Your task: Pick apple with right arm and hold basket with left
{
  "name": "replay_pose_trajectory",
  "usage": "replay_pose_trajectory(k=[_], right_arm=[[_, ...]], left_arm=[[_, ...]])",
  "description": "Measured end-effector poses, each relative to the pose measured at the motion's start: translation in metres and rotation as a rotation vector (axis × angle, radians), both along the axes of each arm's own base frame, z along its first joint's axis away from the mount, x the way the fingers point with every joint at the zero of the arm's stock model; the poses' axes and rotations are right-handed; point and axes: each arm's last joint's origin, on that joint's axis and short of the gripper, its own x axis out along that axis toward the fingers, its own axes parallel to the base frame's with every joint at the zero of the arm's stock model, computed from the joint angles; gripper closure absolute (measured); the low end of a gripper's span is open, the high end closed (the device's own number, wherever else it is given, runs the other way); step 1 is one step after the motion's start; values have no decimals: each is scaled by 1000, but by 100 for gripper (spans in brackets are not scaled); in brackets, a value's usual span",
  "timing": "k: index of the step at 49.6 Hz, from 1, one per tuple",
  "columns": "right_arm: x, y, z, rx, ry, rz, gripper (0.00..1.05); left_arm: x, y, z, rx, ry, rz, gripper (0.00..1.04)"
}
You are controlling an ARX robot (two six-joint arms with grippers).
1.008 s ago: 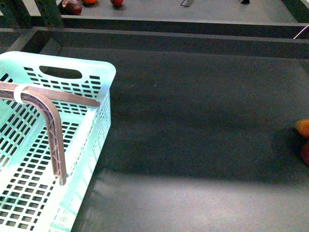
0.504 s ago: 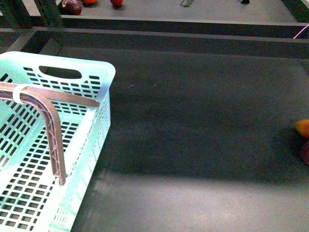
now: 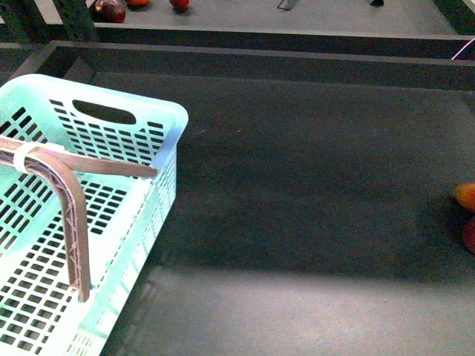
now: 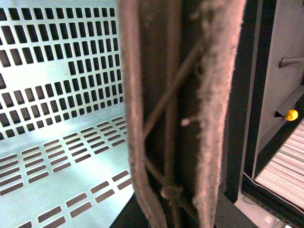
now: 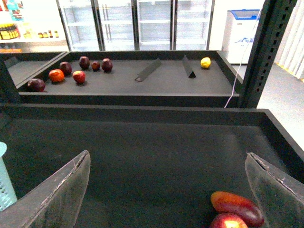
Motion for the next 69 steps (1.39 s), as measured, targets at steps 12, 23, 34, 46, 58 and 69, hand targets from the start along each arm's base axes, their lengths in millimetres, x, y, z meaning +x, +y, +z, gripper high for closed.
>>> replay_pose_trajectory(k=[12,23,34,46,58,69], right_arm=[[0,0,0,0,0,0,9],[0,0,0,0,0,0,9],[0,0,0,0,0,0,9],[0,0,0,0,0,0,9],[0,0,0,0,0,0,9],[0,0,0,0,0,0,9]], left_arm=[[-12,-30,29,61,-70,-151,98],[-15,-100,67,77,-175,-433,98],[-27,-158,101,48,-271,-605,98],[-45,-193,124,28,-323,-720,98],[-48,-197,125,36,-325,-738,98],[-48,-197,125,38,-325,-739,98]])
